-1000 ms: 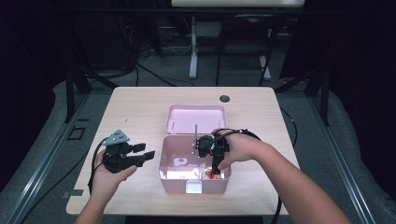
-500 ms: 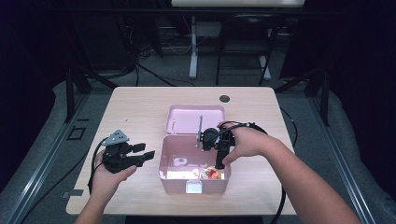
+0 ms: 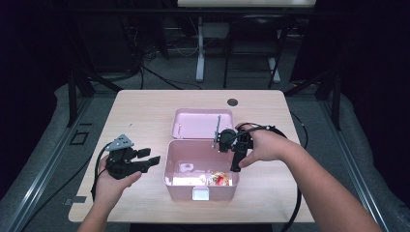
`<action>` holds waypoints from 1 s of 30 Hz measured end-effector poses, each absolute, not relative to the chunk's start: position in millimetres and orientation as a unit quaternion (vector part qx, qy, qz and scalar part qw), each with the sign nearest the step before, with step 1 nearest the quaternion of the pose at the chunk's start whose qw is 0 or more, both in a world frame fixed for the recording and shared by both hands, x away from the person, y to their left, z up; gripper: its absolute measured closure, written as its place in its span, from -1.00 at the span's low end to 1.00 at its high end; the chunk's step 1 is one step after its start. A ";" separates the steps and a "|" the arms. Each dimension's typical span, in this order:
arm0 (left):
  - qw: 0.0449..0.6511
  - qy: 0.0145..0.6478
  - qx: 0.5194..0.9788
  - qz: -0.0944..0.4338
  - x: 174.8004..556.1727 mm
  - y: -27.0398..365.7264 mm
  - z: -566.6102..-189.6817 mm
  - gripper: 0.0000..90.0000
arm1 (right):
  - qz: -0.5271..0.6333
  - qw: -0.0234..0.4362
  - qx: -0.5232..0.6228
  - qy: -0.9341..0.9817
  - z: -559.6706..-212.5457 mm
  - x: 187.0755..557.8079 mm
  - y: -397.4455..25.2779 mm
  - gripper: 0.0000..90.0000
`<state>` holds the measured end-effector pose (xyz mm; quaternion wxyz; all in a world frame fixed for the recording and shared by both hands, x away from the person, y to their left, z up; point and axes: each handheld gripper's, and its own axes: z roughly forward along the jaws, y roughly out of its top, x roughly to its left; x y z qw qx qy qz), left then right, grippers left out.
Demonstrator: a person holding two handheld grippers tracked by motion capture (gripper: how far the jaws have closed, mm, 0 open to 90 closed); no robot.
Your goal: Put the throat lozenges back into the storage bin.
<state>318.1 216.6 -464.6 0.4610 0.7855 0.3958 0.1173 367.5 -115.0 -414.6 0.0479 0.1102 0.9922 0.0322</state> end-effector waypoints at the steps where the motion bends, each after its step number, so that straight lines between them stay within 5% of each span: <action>1: 0.461 0.396 0.786 0.117 318.0 216.5 -464.7 0.03 | 0.033 0.048 0.110 0.992 -414.3 367.4 -116.3 -0.46; 30: 0.466 0.384 0.788 0.120 316.5 213.0 -465.4 0.12 | 0.212 0.134 0.216 0.944 -404.1 349.3 -159.2 -0.44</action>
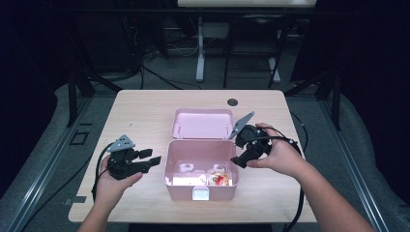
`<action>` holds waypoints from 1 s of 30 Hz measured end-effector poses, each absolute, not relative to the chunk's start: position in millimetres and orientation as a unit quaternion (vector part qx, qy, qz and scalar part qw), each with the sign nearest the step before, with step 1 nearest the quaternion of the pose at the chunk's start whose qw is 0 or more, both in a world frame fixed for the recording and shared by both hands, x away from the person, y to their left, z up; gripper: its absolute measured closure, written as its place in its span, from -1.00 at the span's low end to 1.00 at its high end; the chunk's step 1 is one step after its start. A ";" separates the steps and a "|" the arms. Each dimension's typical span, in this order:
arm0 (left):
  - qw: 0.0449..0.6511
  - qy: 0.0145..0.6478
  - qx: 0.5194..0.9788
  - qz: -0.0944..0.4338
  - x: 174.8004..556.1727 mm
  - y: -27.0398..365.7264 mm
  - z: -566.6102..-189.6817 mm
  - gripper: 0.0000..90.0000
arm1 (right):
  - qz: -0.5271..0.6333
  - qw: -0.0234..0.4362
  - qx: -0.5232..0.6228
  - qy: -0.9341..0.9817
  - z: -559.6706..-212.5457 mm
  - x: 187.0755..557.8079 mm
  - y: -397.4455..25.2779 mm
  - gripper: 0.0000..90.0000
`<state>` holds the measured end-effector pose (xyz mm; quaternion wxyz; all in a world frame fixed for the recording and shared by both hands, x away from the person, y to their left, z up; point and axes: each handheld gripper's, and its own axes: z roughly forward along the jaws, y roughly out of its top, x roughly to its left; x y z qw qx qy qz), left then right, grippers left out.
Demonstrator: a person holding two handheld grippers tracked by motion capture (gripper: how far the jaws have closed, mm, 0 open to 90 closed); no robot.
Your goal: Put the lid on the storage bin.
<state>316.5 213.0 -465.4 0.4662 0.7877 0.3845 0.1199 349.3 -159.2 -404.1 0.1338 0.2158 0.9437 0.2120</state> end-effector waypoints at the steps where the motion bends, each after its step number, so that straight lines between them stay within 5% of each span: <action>1: 0.468 0.382 0.788 0.122 316.1 212.9 -464.9 0.12 | 0.217 0.137 0.220 0.941 -404.3 349.0 -161.0 -0.44; 15: 0.488 0.379 0.775 0.129 312.3 212.1 -464.4 0.20 | 0.287 0.153 0.282 0.903 -421.6 356.4 -184.9 -0.25; 30: 0.497 0.355 0.784 0.112 309.9 201.3 -469.3 0.74 | 0.339 0.163 0.303 0.875 -435.0 355.6 -189.8 -0.08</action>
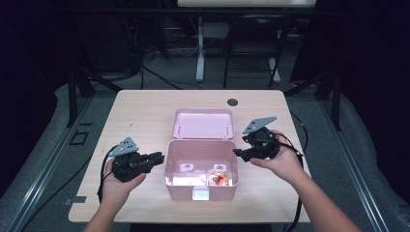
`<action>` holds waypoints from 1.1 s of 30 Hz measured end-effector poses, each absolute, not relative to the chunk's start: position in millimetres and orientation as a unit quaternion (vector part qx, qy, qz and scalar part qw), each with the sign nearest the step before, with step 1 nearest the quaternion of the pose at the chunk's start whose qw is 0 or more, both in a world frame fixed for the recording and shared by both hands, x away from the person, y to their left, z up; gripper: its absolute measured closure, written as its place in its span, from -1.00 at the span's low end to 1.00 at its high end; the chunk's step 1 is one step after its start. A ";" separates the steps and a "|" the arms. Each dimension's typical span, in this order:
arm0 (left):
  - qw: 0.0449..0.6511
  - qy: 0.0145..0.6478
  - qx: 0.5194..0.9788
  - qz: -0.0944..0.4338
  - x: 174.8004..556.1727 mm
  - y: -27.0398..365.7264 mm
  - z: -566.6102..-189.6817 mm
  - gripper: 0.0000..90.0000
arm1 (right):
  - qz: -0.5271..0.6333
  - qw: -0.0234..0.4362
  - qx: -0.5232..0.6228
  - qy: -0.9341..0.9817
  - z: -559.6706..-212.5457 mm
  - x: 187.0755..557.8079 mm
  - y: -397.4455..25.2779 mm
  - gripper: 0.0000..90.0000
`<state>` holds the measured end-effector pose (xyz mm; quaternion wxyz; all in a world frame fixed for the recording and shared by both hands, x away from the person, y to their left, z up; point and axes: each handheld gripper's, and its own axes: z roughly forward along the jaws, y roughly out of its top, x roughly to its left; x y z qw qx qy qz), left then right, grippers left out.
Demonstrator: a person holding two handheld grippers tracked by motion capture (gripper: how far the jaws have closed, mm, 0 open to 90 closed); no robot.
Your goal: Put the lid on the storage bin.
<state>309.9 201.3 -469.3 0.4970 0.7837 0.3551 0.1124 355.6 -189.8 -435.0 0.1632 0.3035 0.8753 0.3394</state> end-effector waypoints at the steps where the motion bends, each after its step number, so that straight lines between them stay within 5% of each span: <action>1: 0.497 0.356 0.784 0.112 309.8 201.3 -469.6 0.76 | 0.343 0.166 0.305 0.873 -435.2 355.5 -189.7 -0.08; 14: 0.490 0.350 0.792 0.103 308.4 195.4 -472.8 0.95 | 0.364 0.175 0.331 0.853 -438.6 362.3 -187.4 -0.01; 33: 0.481 0.353 0.796 0.103 309.1 191.8 -476.5 0.93 | 0.388 0.150 0.375 0.828 -442.4 385.5 -186.8 -0.02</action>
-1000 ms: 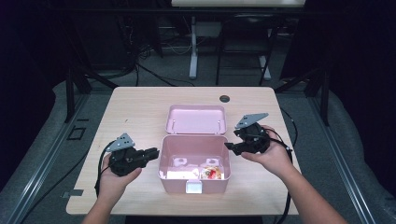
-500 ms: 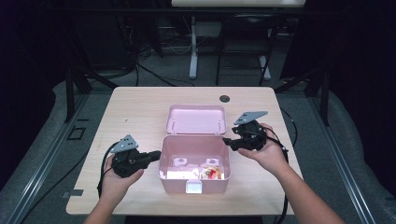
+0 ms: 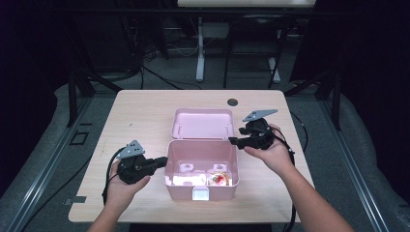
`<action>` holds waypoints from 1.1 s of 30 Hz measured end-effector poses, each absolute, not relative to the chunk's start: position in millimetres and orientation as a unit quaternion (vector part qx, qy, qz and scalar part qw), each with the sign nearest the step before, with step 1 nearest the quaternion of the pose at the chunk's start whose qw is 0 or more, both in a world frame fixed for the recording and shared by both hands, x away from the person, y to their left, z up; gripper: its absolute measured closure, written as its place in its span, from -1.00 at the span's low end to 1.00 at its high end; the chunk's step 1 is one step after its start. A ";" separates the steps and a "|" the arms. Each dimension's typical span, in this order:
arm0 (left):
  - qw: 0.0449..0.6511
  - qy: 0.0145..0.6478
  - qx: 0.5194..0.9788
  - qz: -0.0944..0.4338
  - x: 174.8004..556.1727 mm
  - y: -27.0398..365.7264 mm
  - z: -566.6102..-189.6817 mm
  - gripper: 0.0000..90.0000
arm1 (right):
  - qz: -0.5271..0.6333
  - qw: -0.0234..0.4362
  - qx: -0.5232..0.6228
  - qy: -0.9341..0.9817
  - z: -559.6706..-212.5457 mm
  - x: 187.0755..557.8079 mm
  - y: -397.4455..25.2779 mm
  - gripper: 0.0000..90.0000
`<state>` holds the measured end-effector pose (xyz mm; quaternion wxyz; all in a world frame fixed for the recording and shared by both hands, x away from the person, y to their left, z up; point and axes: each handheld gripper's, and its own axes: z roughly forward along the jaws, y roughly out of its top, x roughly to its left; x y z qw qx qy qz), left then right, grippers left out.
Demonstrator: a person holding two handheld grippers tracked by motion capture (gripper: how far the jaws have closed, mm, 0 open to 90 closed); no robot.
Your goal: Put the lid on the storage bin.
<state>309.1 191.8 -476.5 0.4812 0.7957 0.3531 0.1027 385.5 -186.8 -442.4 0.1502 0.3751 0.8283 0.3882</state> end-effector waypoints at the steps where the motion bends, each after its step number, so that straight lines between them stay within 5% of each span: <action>1: 0.481 0.354 0.795 0.108 309.0 191.4 -476.6 0.92 | 0.390 0.151 0.376 0.827 -442.7 386.8 -187.3 -0.02; 33: 0.478 0.356 0.795 0.111 308.6 190.4 -478.6 0.87 | 0.380 0.176 0.469 0.778 -448.9 430.5 -175.9 0.06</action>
